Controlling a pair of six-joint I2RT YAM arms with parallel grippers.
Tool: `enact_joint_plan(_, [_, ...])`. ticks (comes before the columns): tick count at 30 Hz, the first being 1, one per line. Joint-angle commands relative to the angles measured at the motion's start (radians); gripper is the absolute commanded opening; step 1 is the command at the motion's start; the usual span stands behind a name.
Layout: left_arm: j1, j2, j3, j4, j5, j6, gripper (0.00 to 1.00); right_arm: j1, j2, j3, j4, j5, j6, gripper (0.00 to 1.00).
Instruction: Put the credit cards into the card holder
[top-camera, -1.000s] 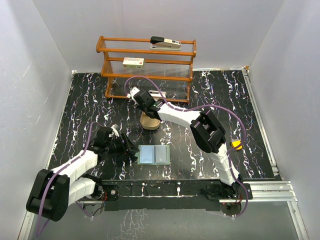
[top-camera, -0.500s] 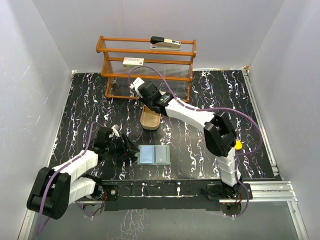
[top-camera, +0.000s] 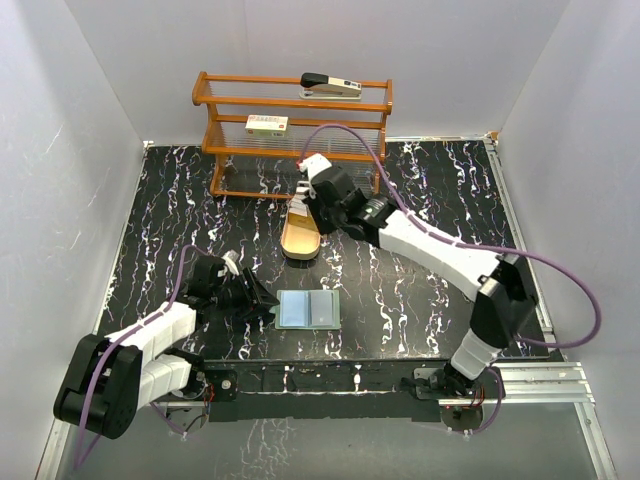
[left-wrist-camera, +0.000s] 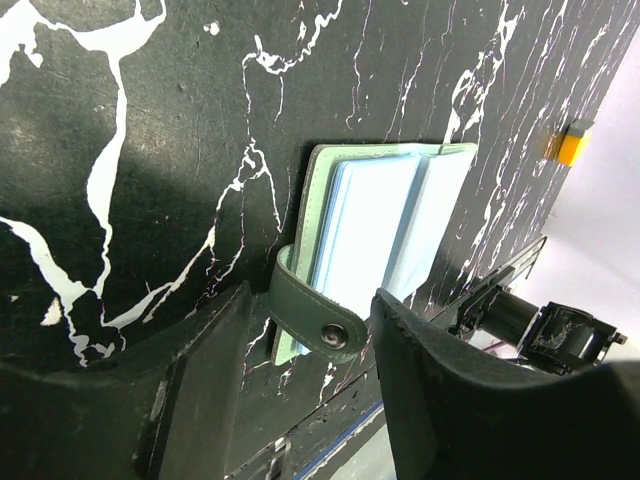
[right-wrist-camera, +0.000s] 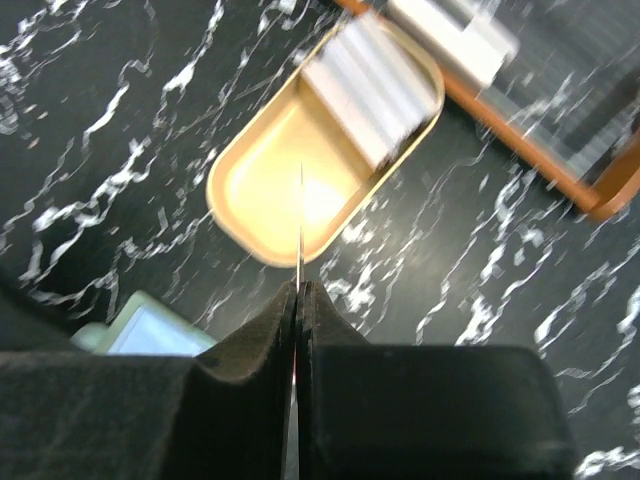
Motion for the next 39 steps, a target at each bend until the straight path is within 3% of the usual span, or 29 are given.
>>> enact_joint_plan(1, [0.000,-0.003,-0.019,-0.009,0.016,-0.005,0.50,0.001,-0.143,-0.154,0.092,-0.121,0.254,0.00])
enact_joint_plan(10, [-0.012,-0.031,-0.037,0.001,0.006,-0.028,0.33,0.009,-0.321,-0.488,0.330,-0.263,0.625,0.00])
enact_joint_plan(15, [-0.020,-0.046,-0.047,0.006,-0.004,-0.041,0.29,0.017,-0.374,-0.660,0.455,-0.270,0.740,0.00])
enact_joint_plan(20, [-0.031,-0.036,-0.051,0.017,-0.007,-0.047,0.24,0.030,-0.375,-0.768,0.562,-0.307,0.797,0.00])
enact_joint_plan(28, [-0.041,-0.031,-0.060,0.028,-0.024,-0.049,0.00,0.063,-0.339,-0.852,0.643,-0.276,0.840,0.00])
enact_joint_plan(39, [-0.042,-0.036,-0.074,0.022,-0.040,-0.041,0.00,0.066,-0.302,-0.932,0.697,-0.228,0.827,0.00])
